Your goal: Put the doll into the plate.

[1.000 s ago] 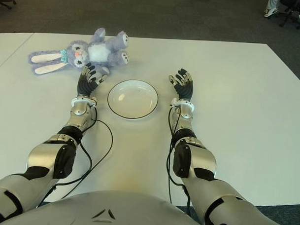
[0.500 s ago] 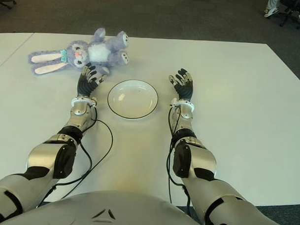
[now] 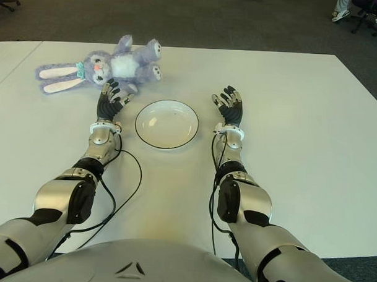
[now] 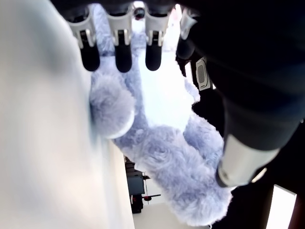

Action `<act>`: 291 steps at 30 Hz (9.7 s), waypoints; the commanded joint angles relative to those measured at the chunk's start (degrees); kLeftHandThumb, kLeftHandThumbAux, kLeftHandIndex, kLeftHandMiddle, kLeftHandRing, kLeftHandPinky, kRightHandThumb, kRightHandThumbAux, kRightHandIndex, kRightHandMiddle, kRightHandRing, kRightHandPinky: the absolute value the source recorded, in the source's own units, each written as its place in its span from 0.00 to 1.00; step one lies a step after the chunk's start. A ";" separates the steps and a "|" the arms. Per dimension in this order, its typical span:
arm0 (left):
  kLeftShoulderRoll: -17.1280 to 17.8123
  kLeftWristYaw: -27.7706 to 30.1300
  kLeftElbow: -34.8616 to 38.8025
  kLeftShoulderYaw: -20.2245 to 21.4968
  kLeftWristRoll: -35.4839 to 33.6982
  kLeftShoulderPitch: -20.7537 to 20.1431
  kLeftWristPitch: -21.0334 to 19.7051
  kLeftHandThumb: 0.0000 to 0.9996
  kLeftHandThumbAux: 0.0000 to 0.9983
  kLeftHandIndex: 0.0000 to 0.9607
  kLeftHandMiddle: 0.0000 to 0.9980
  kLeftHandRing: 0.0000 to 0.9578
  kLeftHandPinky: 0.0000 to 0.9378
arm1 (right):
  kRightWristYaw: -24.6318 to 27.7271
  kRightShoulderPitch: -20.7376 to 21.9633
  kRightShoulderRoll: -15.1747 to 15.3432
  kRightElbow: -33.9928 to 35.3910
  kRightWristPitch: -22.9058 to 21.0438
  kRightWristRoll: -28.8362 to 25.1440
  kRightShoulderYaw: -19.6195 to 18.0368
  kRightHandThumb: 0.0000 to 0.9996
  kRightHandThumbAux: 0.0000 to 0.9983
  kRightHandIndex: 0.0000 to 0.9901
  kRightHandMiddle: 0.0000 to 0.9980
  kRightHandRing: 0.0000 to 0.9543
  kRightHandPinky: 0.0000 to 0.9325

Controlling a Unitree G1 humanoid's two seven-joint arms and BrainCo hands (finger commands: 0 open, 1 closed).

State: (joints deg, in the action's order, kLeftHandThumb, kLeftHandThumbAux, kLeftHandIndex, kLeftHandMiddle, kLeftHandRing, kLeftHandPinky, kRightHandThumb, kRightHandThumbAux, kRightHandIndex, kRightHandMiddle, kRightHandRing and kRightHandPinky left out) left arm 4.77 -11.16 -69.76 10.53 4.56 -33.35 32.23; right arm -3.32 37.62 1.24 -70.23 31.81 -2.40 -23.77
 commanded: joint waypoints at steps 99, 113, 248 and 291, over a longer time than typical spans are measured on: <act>24.55 -19.72 -8.78 -40.66 41.39 -28.14 -20.80 0.34 0.32 0.00 0.00 0.00 0.00 | -1.40 -11.48 -3.42 -7.96 -9.14 -1.68 -1.80 0.27 0.87 0.18 0.19 0.20 0.23; 22.94 -8.29 -9.80 -42.31 41.31 -30.48 -19.93 0.39 0.30 0.00 0.00 0.03 0.00 | -2.45 -11.46 -3.83 -7.97 -9.14 -1.46 -1.93 0.31 0.87 0.20 0.20 0.21 0.23; 22.56 -8.16 -1.87 -40.82 37.13 3.35 0.82 0.35 0.40 0.00 0.00 0.07 0.15 | -0.66 -12.44 -3.95 -7.76 -8.16 -1.23 -2.67 0.30 0.88 0.19 0.20 0.21 0.23; 37.44 -10.26 39.85 -29.05 29.31 33.55 8.54 0.30 0.33 0.00 0.02 0.01 0.00 | -0.71 -12.54 -4.07 -7.72 -7.79 -1.15 -2.61 0.30 0.89 0.17 0.20 0.20 0.23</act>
State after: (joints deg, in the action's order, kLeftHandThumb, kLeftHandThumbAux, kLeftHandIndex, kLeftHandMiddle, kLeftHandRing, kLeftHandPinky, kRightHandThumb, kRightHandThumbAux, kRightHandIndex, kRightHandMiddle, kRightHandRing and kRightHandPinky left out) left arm 43.03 -22.15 -34.02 -19.50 34.34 -8.49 42.34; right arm -3.13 38.08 1.14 -70.16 31.66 -2.42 -25.70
